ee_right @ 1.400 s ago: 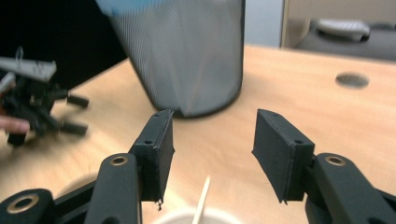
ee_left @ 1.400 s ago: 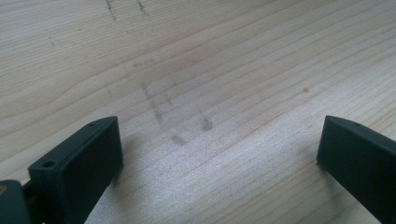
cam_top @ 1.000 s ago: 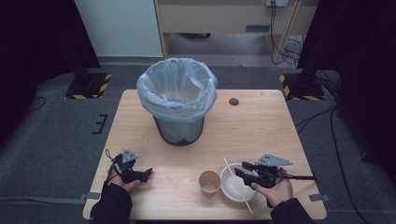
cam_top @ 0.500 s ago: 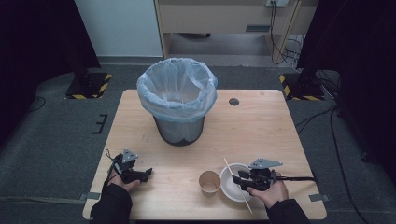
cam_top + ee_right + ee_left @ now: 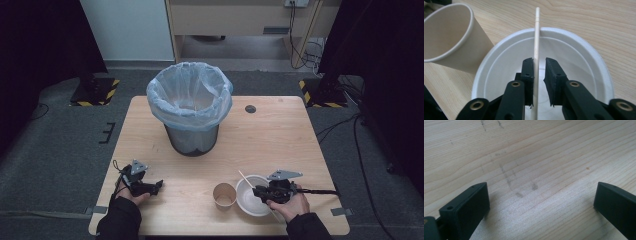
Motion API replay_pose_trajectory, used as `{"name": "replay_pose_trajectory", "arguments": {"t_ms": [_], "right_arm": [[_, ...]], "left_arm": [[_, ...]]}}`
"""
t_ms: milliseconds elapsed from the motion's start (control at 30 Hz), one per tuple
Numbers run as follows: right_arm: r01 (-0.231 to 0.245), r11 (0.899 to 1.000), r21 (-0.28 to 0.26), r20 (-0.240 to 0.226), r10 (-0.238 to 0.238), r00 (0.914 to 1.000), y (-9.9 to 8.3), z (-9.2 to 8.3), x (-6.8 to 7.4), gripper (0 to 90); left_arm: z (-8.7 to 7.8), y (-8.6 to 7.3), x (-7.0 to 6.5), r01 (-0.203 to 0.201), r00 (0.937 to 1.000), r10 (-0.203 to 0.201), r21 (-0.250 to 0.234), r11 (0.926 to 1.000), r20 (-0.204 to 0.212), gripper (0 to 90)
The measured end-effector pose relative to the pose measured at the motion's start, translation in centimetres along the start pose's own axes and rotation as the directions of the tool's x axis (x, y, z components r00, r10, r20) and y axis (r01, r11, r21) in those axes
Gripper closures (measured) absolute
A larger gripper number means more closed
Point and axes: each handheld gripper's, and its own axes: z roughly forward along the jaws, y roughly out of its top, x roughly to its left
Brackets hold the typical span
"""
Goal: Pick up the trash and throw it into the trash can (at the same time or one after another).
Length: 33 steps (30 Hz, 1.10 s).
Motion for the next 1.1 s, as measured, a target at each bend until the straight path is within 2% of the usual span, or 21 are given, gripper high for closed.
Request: {"name": "replay_pose_trajectory", "arguments": {"t_ms": [100, 333, 500, 633, 900, 967, 1100], "right_arm": [[0.002, 1.000, 0.006, 0.003, -0.002, 1.0000, 0.0, 0.0, 0.0, 85.2], [-0.012, 1.000, -0.001, 0.002, 0.012, 0.9999, 0.2, -0.3, -0.1, 85.9], [-0.019, 0.998, -0.053, -0.012, 0.018, 0.9998, 0.6, -0.8, -0.3, 85.8], [-0.035, 0.993, -0.112, -0.028, 0.032, 0.9991, 1.0, -1.3, -0.5, 85.8], [-0.065, 0.974, -0.218, -0.056, 0.054, 0.9970, 1.6, -2.2, -0.8, 85.8], [-0.046, 0.968, -0.246, -0.051, 0.034, 0.9981, 1.8, -2.5, -0.9, 85.8], [-0.041, 0.948, -0.317, -0.053, 0.026, 0.9983, 2.5, -3.1, -0.9, 85.9]], "left_arm": [[0.0, 0.0, 0.0, 0.000, 1.0000, 0.000, 0.000, 1.0000, 0.000, 0.0], [0.0, 0.0, 0.0, 0.000, 1.0000, 0.000, 0.000, 1.0000, 0.000, 0.0], [0.0, 0.0, 0.0, 0.000, 1.0000, 0.000, 0.000, 1.0000, 0.000, 0.0], [0.0, 0.0, 0.0, 0.000, 1.0000, 0.000, 0.000, 1.0000, 0.000, 0.0], [0.0, 0.0, 0.0, 0.000, 1.0000, 0.000, 0.000, 1.0000, 0.000, 0.0], [0.0, 0.0, 0.0, 0.000, 1.0000, 0.000, 0.000, 1.0000, 0.000, 0.0], [0.0, 0.0, 0.0, 0.000, 1.0000, 0.000, 0.000, 1.0000, 0.000, 0.0]]}}
